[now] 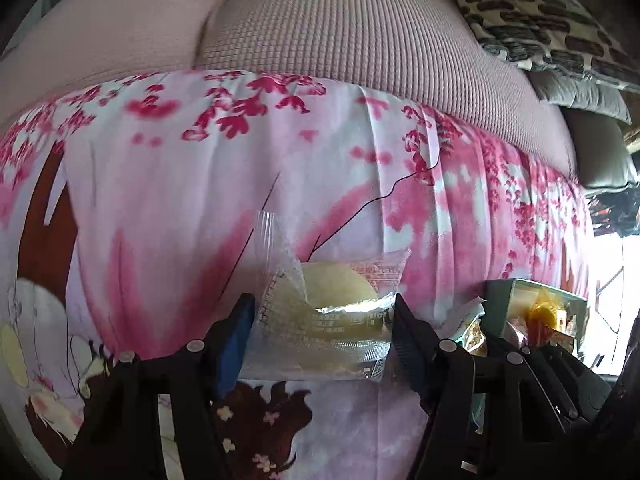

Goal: Organize snacks
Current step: 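Grasp the clear bun bag with the left gripper while the right grasps the white-green biscuit packet, then carry the bun bag and biscuit packet into the tray and open both grippers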

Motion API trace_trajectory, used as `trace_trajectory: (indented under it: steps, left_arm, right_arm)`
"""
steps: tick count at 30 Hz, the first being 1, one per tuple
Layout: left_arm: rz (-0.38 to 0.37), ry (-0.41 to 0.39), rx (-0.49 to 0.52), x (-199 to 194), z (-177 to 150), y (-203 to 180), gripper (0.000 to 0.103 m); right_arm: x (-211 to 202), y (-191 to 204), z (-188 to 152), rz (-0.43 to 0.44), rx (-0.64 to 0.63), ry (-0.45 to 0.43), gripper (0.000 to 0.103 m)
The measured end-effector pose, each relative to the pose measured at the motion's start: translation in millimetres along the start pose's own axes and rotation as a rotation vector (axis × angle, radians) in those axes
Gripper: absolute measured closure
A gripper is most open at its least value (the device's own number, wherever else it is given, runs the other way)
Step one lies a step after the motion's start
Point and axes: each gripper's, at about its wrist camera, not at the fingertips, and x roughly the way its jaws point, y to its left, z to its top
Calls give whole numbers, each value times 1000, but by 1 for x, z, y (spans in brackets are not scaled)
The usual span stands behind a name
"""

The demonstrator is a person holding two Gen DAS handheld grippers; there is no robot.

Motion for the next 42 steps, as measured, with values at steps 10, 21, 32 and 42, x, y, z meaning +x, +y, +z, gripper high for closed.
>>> trace_trajectory:
  steps: [10, 21, 32, 42]
  left_arm:
    - [-21, -149, -83, -64, -43, 15, 36]
    - [-113, -177, 16, -83, -96, -57, 36]
    - [-154, -64, 215, -47, -147, -149, 36]
    - [-148, -13, 204, -35, -156, -157, 24]
  right_arm:
    - [-56, 18, -41, 21, -12, -105, 51]
    - [-95, -36, -116, 17, 122, -153, 51]
    - [-100, -129, -190, -88, 341, -108, 51]
    - [-96, -144, -202, -93, 391, -99, 37]
